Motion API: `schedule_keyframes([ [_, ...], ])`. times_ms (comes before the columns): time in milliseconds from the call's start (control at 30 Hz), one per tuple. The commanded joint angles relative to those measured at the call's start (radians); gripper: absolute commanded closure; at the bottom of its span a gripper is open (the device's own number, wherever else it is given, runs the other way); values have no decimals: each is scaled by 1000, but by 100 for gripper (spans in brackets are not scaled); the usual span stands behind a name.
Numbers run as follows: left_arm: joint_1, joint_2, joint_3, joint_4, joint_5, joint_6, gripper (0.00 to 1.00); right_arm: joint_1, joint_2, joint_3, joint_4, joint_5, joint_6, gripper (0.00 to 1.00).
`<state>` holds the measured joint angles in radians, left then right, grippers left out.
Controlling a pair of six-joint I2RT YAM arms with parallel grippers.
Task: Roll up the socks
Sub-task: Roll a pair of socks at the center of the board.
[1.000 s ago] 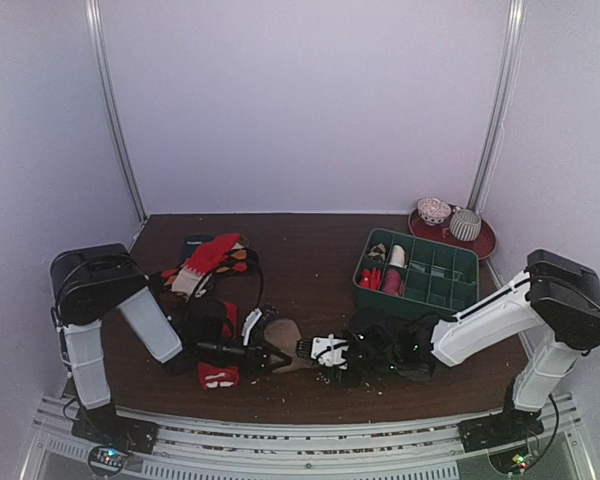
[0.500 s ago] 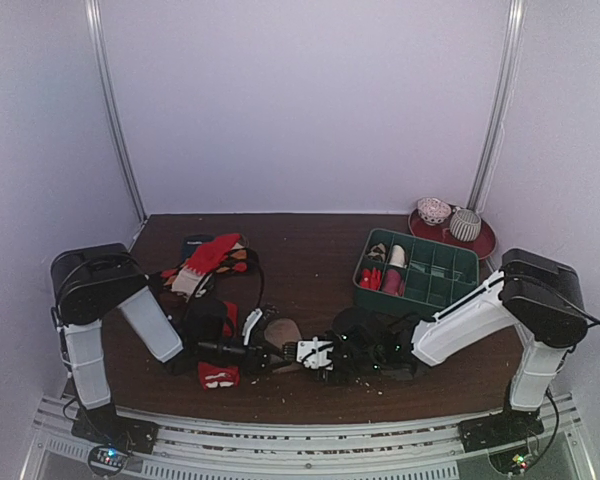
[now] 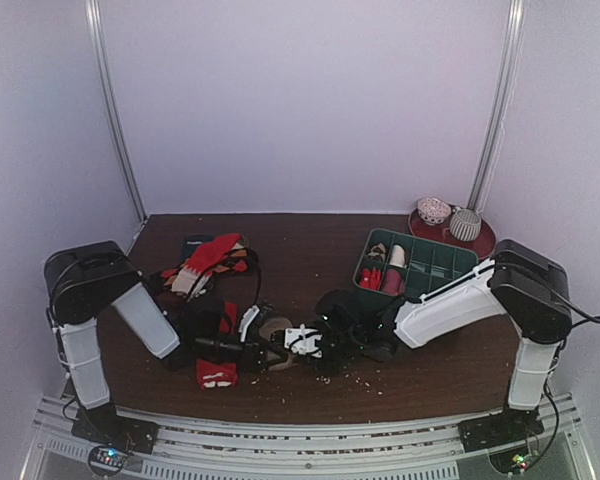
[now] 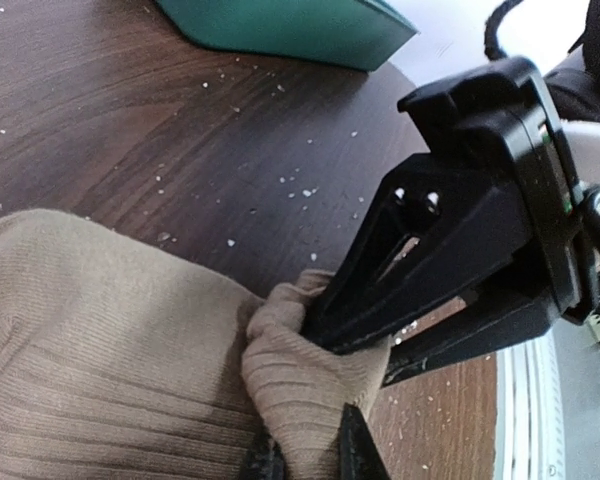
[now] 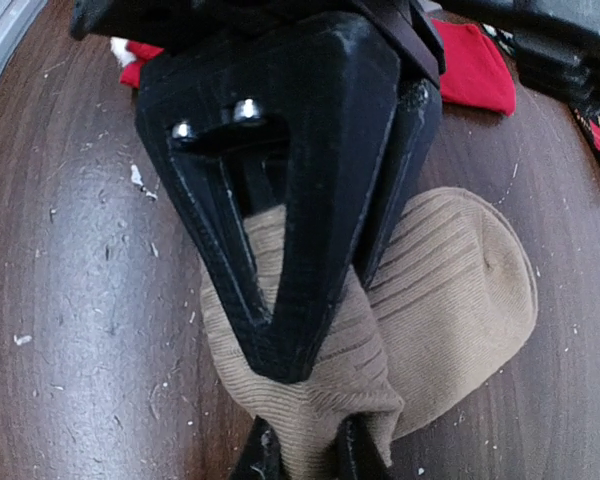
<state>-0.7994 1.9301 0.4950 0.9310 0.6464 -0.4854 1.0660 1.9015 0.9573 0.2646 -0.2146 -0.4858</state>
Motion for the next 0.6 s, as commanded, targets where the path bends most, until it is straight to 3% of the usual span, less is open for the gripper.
schedule_keyframes([
  [0, -42, -46, 41, -441, -84, 179, 85, 0, 127, 28, -223, -80, 112, 93],
  [167, -42, -201, 129, -616, -199, 325, 47, -35, 160, 133, -450, -107, 220, 94],
  [300, -42, -353, 99, -649, -273, 389, 29, -78, 199, 225, -644, -160, 278, 94],
  [400, -43, -484, 43, -663, -332, 424, 4, -108, 208, 279, -759, -200, 328, 94],
  [567, -45, -688, -76, -646, -497, 424, 2, -132, 209, 346, -907, -268, 381, 94],
])
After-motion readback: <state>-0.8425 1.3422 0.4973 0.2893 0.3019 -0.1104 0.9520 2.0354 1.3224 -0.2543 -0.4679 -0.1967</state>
